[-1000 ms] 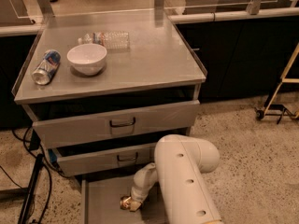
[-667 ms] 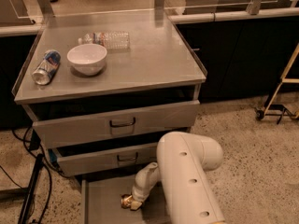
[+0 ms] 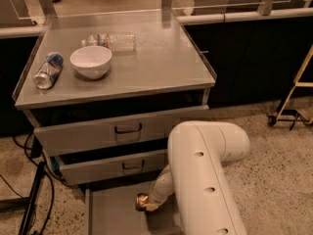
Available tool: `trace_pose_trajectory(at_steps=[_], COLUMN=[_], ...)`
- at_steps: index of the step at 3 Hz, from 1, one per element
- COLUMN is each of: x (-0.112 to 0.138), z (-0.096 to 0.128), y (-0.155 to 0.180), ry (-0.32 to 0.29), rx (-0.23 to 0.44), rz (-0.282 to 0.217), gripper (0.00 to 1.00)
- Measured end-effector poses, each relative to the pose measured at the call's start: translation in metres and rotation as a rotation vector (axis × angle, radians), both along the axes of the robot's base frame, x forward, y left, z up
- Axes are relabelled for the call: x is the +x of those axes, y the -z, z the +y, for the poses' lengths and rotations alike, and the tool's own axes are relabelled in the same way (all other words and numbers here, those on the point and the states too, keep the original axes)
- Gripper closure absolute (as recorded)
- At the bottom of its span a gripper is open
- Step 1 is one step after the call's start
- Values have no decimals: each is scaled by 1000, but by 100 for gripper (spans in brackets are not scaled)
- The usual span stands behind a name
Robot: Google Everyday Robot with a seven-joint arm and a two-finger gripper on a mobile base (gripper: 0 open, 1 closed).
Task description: Pick orange can from bottom drawer and place on counter
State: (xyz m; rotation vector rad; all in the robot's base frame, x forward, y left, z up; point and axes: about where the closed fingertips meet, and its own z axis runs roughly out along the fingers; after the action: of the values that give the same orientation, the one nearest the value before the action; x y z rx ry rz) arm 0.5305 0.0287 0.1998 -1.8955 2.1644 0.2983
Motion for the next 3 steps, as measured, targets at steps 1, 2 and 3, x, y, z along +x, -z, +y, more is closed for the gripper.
trace_pose_trajectory(at_steps=[1,2,3], x=[-2,-3,-11], z=[-3,-6,-24], y=[-8,-11,-37], ry=[30,36,75], rx=[1,4,30], rz=[3,3,2], gripper=[100,100,100])
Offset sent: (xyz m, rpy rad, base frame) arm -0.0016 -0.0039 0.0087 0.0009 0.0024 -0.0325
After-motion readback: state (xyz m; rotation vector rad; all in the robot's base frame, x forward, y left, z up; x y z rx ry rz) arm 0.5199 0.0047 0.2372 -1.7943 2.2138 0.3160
